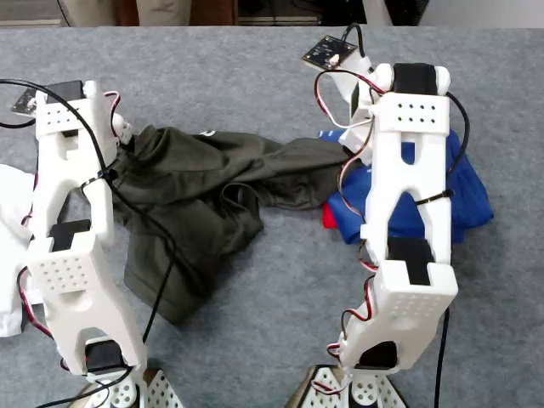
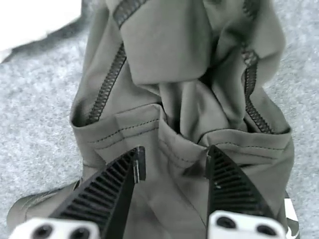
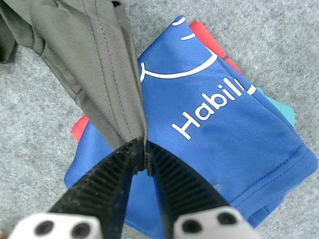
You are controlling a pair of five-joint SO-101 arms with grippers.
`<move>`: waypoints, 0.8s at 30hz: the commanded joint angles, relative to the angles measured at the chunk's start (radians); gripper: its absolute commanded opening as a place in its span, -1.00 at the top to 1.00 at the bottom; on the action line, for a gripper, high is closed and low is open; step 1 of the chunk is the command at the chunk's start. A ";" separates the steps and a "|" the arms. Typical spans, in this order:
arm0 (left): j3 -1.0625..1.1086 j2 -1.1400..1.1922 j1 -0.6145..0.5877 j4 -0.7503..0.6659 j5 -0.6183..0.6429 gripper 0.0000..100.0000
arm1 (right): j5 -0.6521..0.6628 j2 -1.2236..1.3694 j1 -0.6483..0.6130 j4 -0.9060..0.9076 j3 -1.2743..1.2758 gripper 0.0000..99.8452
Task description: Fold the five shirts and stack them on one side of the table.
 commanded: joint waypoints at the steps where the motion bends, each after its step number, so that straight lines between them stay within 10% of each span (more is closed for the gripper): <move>1: 0.015 -0.061 -0.003 -0.026 0.012 0.65 | 0.009 -0.015 0.016 -0.015 -0.007 0.99; 24: 0.037 -0.018 -0.002 -0.098 0.040 0.81 | 0.009 -0.015 0.018 -0.015 -0.007 0.99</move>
